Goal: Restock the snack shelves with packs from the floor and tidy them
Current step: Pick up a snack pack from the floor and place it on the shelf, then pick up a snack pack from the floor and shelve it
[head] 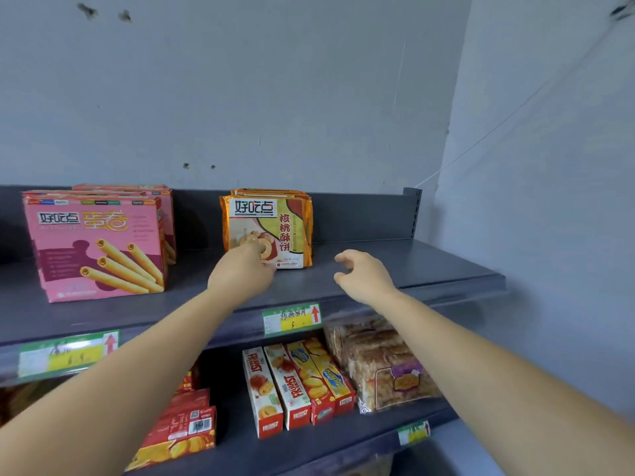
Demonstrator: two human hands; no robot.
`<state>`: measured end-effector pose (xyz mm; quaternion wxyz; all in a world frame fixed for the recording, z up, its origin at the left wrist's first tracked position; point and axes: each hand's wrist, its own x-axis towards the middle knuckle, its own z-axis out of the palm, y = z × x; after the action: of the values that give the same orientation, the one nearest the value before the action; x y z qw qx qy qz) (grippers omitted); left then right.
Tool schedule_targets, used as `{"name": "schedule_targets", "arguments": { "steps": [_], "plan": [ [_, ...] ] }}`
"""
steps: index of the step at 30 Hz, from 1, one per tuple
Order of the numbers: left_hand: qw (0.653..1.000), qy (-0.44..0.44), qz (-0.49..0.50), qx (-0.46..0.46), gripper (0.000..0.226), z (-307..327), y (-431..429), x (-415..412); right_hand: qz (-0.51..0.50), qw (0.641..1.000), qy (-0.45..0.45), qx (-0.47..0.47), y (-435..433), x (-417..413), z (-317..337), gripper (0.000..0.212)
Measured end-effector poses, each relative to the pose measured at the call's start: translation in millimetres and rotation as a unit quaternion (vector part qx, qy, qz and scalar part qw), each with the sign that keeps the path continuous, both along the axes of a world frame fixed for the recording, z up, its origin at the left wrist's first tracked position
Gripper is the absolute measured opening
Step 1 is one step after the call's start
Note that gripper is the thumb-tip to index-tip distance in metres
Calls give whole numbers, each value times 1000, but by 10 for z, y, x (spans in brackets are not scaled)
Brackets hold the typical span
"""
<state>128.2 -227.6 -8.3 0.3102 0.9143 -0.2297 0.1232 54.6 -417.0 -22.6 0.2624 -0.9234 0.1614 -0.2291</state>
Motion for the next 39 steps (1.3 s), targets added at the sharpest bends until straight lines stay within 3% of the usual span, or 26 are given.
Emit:
{"name": "schedule_targets", "arguments": {
  "steps": [10,19,27,33,39],
  "plan": [
    [992,-58,-97,62,34,-403,-248,-1143,-69,996,46,-45,-29,-1256,-399,45],
    [956,-75,-238,154,33,-928,-342,-1864,-200,974,100,-19,220,-2527,-868,42],
    [885,-82,-402,219,32,-1404,-273,-2718,-323,930,171,29,790,-3909,-1356,47],
    [828,-35,-514,223,33,-1798,-270,-3666,-413,881,221,69,1326,-5144,-1643,50],
    [738,-49,-624,252,22,-2106,-224,-4886,-517,815,236,116,1877,-6427,-1955,43]
  ]
}}
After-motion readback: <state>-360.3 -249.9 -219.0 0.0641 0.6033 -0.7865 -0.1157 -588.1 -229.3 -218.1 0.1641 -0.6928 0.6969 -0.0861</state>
